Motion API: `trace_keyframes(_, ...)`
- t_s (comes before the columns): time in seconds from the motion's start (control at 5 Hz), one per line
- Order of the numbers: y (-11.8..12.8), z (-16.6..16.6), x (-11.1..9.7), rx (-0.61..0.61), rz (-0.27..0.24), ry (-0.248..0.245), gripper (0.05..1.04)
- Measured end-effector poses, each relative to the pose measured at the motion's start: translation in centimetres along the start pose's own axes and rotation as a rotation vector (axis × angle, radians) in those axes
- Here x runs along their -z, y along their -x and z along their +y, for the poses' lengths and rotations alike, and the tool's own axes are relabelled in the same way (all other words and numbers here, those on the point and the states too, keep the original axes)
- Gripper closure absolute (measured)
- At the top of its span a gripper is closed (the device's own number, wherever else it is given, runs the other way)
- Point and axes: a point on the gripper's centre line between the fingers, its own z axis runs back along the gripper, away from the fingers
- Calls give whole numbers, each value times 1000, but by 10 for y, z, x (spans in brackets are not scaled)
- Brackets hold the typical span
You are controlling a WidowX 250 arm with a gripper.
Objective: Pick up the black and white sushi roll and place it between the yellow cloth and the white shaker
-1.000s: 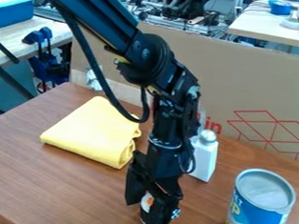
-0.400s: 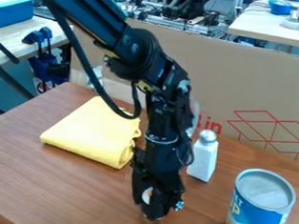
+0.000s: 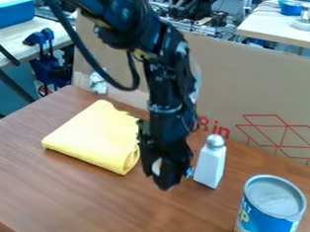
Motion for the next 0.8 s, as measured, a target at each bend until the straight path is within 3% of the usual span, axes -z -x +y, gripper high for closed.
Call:
trace_keyframes(0.4, -31, 18, 10, -27, 37, -118, 492)
trace_keyframes(0.6, -48, 29, 7, -64, 23, -190, 492)
trace_keyframes(0.8, -54, 39, 16, -98, 61, -199, 492)
